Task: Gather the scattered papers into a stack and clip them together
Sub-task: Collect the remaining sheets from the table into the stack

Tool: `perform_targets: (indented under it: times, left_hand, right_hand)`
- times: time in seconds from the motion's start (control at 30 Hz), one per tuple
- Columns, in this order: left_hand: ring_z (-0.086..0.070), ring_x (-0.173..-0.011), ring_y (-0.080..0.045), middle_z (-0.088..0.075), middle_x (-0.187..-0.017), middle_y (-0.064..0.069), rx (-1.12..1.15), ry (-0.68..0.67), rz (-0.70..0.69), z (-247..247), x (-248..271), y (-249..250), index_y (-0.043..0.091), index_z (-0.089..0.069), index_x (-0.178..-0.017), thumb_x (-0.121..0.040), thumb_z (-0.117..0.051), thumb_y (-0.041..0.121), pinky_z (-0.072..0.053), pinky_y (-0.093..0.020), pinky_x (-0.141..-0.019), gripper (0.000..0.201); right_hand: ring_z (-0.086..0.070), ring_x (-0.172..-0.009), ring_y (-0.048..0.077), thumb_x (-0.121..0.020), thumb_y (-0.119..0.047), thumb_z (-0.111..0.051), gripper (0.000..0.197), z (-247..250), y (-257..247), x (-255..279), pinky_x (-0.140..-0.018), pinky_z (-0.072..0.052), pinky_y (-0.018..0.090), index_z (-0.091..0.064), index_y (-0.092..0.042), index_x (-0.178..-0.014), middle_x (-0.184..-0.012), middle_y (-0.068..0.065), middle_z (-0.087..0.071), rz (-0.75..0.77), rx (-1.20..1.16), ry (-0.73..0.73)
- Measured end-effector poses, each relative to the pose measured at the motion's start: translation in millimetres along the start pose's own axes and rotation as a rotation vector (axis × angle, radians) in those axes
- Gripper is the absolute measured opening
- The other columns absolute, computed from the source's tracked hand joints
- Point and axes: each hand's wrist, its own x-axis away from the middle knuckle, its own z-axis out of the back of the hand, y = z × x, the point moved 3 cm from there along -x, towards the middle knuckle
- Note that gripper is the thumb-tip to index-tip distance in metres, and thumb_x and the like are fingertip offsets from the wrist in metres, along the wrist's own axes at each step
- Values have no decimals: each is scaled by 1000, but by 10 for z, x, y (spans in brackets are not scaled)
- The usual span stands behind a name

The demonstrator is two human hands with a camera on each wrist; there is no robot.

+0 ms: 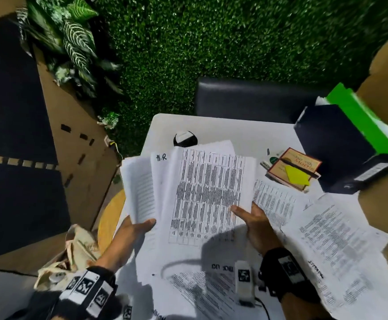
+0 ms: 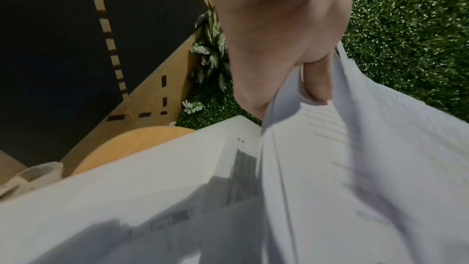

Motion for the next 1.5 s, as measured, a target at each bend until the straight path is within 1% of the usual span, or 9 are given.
perform_targets:
  times: [0.1, 0.2, 0.37, 0.53, 0.83, 0.93, 1.07, 1.23, 1.5]
  left_hand:
    - [-68, -66, -27, -73, -67, -1, -15, -73, 88, -199, 90, -42, 7, -64, -86, -76, -67, 5, -54, -31, -57, 10]
    - [-57, -70, -22, -63, -73, -3, -139, -61, 61, -198, 121, -116, 7, -60, -96, -89, -48, 62, -46, -33, -67, 56]
    - [-70, -87, -6, -76, -87, 3, -61, -77, -13, -214, 193, -63, 11, -58, -114, -46, -73, 80, -55, -27, -80, 98]
    - [-69, -106, -19, -74, -112, -2, -88, -192, 8, -244, 194, -67, 13, -60, -123, -61, -89, 17, -56, -30, -86, 68]
    - [-67, -109, -21, -72, -115, -7, -150, -242, -15, -150, 114, -122, 11, -60, -120, -42, -93, 30, -54, -31, -91, 87]
    - [-65, -109, -20, -70, -115, -8, -161, -168, -9, -214, 39, -208, 13, -57, -123, -39, -93, 42, -54, -38, -93, 96]
    - [-71, -97, -13, -76, -104, 2, -132, -82, 27, -189, -2, -315, 16, -64, -111, -59, -82, 52, -55, -32, -83, 66]
    - [-68, -78, -14, -76, -78, 3, -158, 141, -38, 60, -7, -279, 8, -69, -93, -92, -61, 17, -54, -27, -72, 12]
    - [-50, -76, -19, -52, -80, -8, -86, 335, -83, 729, 114, -174, 6, -56, -83, -95, -55, 19, -44, -33, -73, 18]
  right_hand:
    - [-49, -128, 26, -54, -47, -88, 102, -92, 292, -11, -110, -37, 47, -40, -11, -137, -142, 10, -49, -95, -28, -70]
    - [-66, -91, 20, -64, -30, -82, 42, -209, 255, 111, -73, -53, 17, -64, -12, -98, -94, 3, -71, 25, 86, -71]
    - [-37, -34, -3, -79, -21, -73, 42, -307, 126, 301, -46, -37, 12, -41, -13, -52, -34, -13, -42, 267, 113, 50]
    - [-38, -36, -4, -49, -54, -79, 56, -247, 284, 273, -46, -39, 12, -42, -14, -61, -51, -4, -42, 178, 195, -32]
    - [-66, -71, -11, -67, -8, -78, 29, -279, -208, 375, -66, -49, 6, -58, -14, -87, -71, -8, -73, 147, 95, -229]
    - [-65, -109, 17, -64, -38, -84, 64, -431, -89, 301, -97, -50, 37, -58, -17, -119, -113, 5, -71, 144, 161, -224]
    - [-66, -83, 38, -64, -41, -83, 64, -335, 96, 171, -80, -55, 58, -55, 5, -98, -89, 20, -66, 101, 302, -146]
    - [-61, -101, 22, -70, -23, -79, 59, -126, 735, 114, -89, -53, 34, -54, -7, -121, -118, 10, -63, -16, 878, -220]
    - [-55, -111, 26, -68, -35, -74, 63, -170, 1276, 232, -91, -41, 38, -46, -20, -123, -121, 3, -58, 47, 1314, -45]
